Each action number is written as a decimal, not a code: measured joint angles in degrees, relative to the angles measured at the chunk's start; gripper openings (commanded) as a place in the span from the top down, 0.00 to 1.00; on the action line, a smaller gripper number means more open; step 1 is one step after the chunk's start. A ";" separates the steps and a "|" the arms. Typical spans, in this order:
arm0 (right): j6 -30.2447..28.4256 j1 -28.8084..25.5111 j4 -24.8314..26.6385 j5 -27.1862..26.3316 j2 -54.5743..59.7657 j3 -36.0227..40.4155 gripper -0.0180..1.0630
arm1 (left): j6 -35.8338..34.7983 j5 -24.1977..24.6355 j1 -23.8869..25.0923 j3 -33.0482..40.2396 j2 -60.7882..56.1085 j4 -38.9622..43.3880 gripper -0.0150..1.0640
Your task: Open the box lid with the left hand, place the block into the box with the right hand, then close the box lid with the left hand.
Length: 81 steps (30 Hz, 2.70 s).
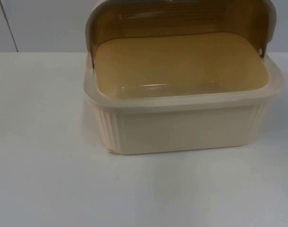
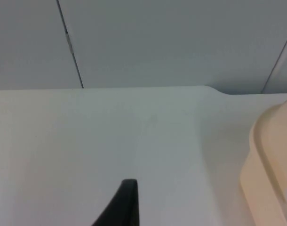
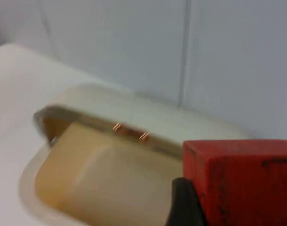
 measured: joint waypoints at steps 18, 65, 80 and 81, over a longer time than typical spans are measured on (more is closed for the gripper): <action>6.14 11.70 -8.09 -22.87 1.48 23.46 0.98 | 0.00 1.09 0.00 0.00 0.00 0.00 0.02; -7.88 9.85 3.71 -61.76 40.36 17.80 0.27 | 0.00 1.09 0.00 0.00 0.00 0.12 0.02; -7.88 9.85 3.71 -55.60 36.34 17.80 0.07 | 0.00 1.09 0.00 0.00 0.00 0.58 0.02; -8.17 9.85 3.71 -52.43 34.90 17.80 0.07 | 0.00 1.09 0.00 0.00 0.00 0.58 0.02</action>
